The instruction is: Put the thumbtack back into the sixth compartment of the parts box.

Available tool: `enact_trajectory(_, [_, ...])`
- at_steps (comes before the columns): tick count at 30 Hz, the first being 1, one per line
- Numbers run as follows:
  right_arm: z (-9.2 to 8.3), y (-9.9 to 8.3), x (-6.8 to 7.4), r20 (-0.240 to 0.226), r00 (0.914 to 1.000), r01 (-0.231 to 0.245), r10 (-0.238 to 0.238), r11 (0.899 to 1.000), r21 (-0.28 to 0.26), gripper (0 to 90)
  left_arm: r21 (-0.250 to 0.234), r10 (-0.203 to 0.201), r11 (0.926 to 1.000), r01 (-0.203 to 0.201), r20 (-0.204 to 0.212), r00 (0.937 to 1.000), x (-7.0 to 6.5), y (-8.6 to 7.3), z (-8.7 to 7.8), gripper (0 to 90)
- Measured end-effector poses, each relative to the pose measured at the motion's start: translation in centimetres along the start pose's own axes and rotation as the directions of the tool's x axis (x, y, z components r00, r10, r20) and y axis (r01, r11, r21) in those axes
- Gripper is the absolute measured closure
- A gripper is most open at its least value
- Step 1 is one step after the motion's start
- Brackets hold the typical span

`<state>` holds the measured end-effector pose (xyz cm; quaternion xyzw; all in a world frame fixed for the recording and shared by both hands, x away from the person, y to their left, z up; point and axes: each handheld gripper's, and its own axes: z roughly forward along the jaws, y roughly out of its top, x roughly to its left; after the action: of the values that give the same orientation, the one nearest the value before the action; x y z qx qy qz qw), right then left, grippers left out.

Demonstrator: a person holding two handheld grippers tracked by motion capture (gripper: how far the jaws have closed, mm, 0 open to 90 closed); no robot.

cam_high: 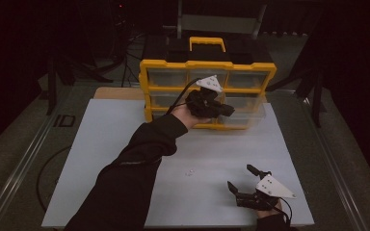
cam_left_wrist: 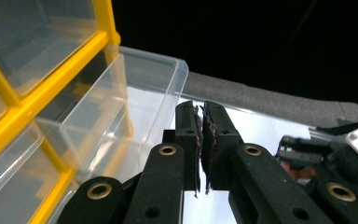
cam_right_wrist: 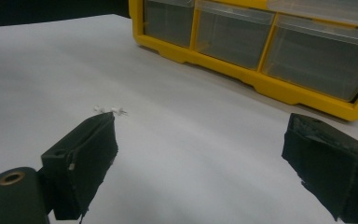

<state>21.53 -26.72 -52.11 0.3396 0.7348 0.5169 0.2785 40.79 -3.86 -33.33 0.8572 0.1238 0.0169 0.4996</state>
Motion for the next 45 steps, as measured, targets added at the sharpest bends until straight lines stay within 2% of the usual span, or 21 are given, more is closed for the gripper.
enact_trajectory(5, [0.0,0.0,0.1,-0.005,1.0000,-0.003,0.003,1.000,-0.001,9.6,-0.002,-0.001,1.0000,0.001,-0.001,1.0000,0.3,0.6,1.0,86.5])
enact_trajectory(8, [0.0,0.0,0.1,-0.005,1.0000,-0.003,0.003,1.000,-0.001,9.5,-0.009,-0.018,0.9998,0.017,-0.012,0.9998,0.8,0.7,1.6,86.5])
enact_trajectory(11, [0.0,0.0,0.1,-0.005,1.0000,-0.006,0.006,1.000,0.000,9.6,-0.009,-0.018,0.9998,0.017,-0.012,0.9998,0.8,0.7,1.6,86.5])
enact_trajectory(12, [-0.1,0.0,0.0,-0.003,1.0000,-0.006,0.006,1.000,-0.002,9.6,-0.012,-0.031,0.9995,0.031,-0.030,0.9991,1.5,0.8,2.3,86.5])
enact_trajectory(20, [-0.1,-0.1,-0.1,-0.004,1.0000,-0.008,0.008,1.000,-0.003,9.6,-0.018,-0.054,0.9984,0.053,-0.064,0.9965,2.5,0.7,3.9,86.4])
enact_trajectory(26, [-0.1,-0.1,-0.1,-0.008,0.9999,-0.011,0.011,1.000,-0.001,9.6,0.001,-0.063,0.9980,0.063,-0.084,0.9945,2.8,0.4,5.1,86.4])
enact_trajectory(33, [-0.1,-0.1,-0.1,-0.010,0.9998,-0.014,0.014,1.000,-0.001,9.6,0.012,-0.080,0.9966,0.082,-0.111,0.9906,3.3,0.1,5.8,85.8])
enact_trajectory(35, [-0.1,-0.2,-0.1,-0.009,0.9998,-0.018,0.018,1.000,0.000,9.6,0.012,-0.084,0.9962,0.086,-0.108,0.9906,3.4,0.0,5.8,85.7])
enact_trajectory(38, [-0.1,-0.2,-0.2,-0.010,0.9998,-0.015,0.015,1.000,0.000,9.5,0.015,-0.094,0.9952,0.097,-0.113,0.9891,3.4,-0.1,5.8,75.9])
enact_trajectory(44, [-0.1,-0.2,-0.1,-0.011,0.9998,-0.015,0.015,1.000,0.002,9.6,-0.013,-0.117,0.9931,0.116,-0.118,0.9860,3.3,-0.2,5.1,61.1])
enact_trajectory(45, [-0.1,-0.2,-0.1,-0.012,0.9998,-0.017,0.017,1.000,0.005,9.6,-0.018,-0.119,0.9929,0.118,-0.109,0.9869,3.3,-0.3,4.9,58.8])
